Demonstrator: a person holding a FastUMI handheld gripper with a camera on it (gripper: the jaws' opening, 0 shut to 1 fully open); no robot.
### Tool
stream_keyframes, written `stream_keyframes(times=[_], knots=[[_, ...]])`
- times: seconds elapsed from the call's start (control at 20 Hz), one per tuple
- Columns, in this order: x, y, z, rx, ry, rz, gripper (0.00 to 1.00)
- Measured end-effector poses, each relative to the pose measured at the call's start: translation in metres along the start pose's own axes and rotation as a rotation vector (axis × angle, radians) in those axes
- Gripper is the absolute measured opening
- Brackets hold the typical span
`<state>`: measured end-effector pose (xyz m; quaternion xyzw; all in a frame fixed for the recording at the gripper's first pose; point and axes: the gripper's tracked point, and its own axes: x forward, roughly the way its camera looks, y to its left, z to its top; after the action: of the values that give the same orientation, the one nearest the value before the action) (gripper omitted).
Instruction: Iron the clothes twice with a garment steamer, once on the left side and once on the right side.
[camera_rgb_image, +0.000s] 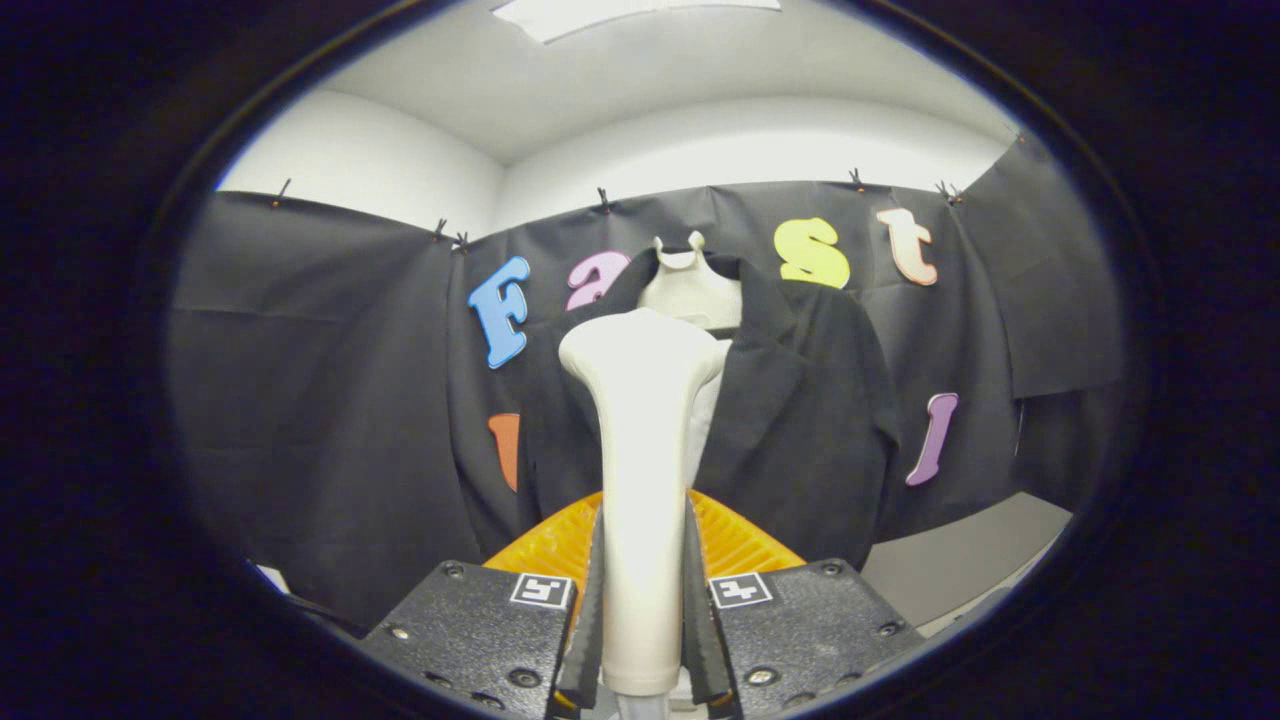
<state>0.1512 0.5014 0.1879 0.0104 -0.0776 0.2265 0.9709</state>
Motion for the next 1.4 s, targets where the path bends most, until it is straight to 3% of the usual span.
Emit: stream_keyframes(times=[0.55, 0.85, 1.4], knots=[[0.085, 0.067, 0.053, -0.092, -0.067, -0.030, 0.37], [0.109, 0.076, 0.016, -0.126, 0.008, -0.059, 0.37], [0.085, 0.062, -0.057, -0.116, 0.073, -0.075, 0.37]])
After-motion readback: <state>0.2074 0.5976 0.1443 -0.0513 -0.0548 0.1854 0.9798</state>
